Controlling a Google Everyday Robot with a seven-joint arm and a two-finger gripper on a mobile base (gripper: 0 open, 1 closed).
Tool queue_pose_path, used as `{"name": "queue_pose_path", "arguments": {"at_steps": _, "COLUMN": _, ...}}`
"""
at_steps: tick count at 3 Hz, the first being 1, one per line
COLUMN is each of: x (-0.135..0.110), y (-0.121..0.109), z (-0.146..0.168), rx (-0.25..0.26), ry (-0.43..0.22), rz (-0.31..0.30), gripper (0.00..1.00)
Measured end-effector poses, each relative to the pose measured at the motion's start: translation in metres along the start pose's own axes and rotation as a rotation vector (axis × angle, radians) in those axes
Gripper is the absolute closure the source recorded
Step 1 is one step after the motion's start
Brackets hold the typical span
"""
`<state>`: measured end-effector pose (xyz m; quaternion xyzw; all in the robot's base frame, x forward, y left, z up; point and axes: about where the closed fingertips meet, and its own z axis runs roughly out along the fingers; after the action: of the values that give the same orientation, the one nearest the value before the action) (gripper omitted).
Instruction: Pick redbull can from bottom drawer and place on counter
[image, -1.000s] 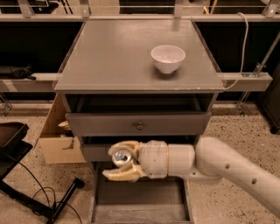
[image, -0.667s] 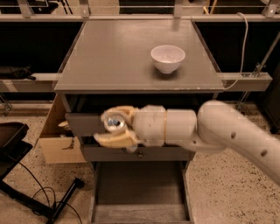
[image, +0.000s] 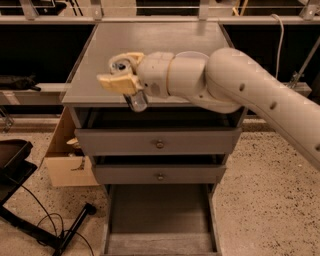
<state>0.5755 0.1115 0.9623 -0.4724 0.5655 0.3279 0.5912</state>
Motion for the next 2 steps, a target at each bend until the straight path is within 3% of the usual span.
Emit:
{"name": "queue_pose_path", "arguments": {"at_steps": 1, "x": -0.004, "y": -0.048, "z": 0.051, "rx": 0.001, "ry": -0.072, "rz": 0.045, "gripper": 1.00}}
{"name": "queue_pose_path", "arguments": {"at_steps": 2, "x": 0.008, "y": -0.078, "z": 0.095, "rx": -0.009, "ry": -0.137, "rz": 0.101, "gripper": 1.00}}
